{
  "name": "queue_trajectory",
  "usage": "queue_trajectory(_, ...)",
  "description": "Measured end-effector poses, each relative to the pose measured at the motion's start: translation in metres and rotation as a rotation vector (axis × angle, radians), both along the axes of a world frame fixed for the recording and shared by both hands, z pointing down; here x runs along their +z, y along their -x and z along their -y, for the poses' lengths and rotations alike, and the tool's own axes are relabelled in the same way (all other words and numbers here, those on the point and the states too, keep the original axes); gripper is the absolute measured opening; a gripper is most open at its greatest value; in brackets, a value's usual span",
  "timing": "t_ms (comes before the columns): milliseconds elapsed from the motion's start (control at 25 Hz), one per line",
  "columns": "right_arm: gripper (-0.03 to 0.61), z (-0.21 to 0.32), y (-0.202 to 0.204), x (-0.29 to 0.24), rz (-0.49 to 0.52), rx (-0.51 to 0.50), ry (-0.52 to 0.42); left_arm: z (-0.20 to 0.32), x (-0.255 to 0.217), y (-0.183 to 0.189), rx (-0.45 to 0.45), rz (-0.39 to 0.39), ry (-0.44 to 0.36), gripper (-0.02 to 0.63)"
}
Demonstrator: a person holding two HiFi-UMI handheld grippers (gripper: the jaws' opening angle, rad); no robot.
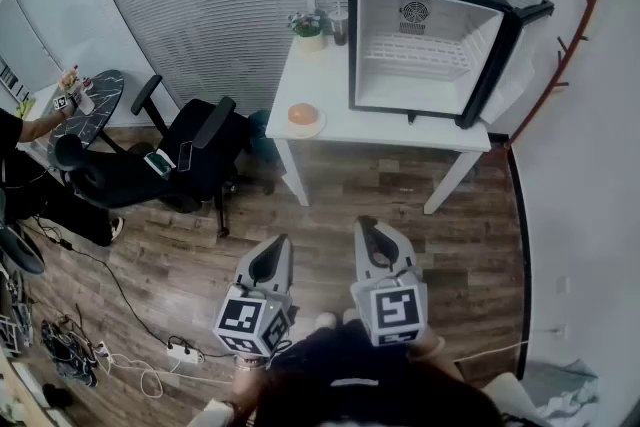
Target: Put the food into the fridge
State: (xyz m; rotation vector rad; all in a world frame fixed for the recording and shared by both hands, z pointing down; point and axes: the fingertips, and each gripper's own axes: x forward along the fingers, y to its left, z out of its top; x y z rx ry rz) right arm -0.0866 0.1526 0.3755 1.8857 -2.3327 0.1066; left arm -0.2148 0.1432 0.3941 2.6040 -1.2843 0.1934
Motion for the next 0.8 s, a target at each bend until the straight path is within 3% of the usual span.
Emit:
queue_trajectory(280, -0.003, 0.004, -0.014, 0.003, -0.018, -0.014, 0.004, 0.002, -0.001, -0.01, -0.03, 0.006, -0.007, 0.0)
queue_trajectory(800, -0.003, 0.028, -0.027, 0.013, 0.055, -0.041, 0.024, 0.011, 0.005, -0.009, -0.091, 0.028, 0.013, 0.0)
